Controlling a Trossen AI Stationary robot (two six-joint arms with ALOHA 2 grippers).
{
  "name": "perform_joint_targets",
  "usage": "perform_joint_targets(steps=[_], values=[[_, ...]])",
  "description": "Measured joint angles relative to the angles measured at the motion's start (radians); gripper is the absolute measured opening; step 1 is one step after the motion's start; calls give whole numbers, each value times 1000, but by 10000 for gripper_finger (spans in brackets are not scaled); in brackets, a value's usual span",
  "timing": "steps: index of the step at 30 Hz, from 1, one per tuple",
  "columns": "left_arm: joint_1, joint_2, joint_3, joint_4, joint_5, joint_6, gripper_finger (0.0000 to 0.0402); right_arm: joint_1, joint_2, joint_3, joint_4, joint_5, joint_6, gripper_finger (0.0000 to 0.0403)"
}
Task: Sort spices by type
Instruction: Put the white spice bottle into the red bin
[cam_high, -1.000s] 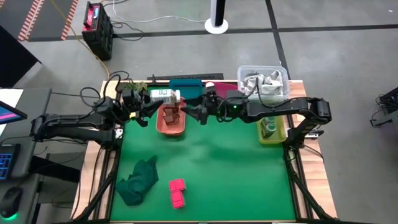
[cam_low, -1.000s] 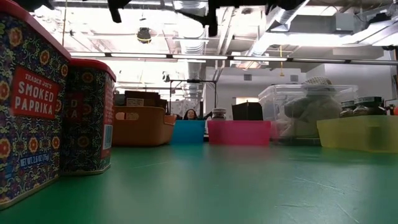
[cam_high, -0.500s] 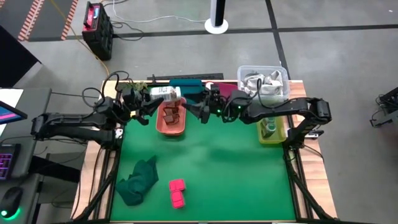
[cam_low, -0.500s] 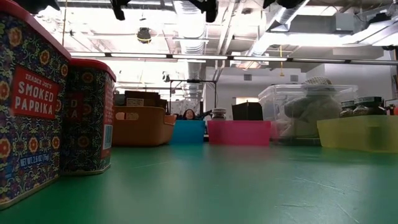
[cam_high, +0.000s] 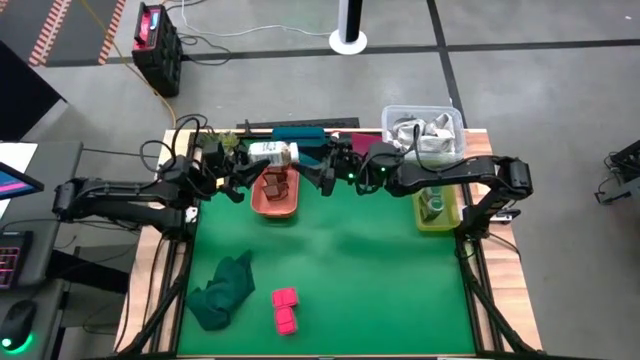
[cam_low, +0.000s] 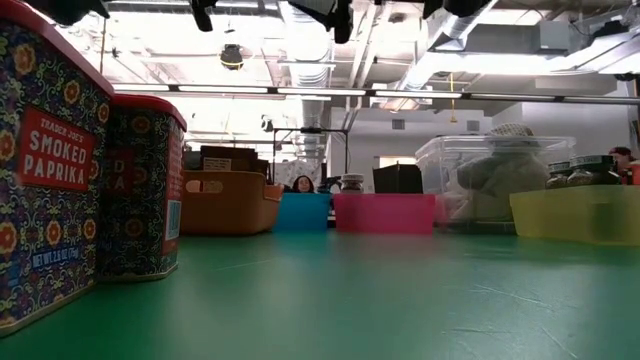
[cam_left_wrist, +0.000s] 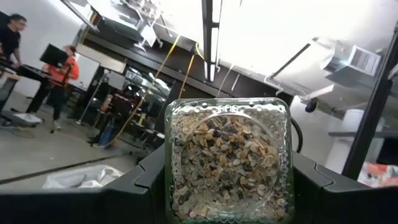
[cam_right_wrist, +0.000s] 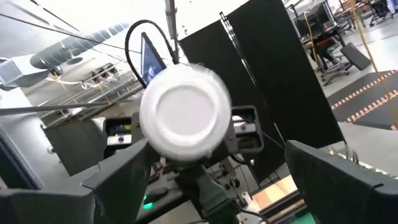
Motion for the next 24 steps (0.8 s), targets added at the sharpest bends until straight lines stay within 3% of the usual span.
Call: perform_joint_targets(steps=[24], values=[[0, 62, 28, -17, 34, -5, 195, -8, 0, 56, -76, -52, -29, 371]])
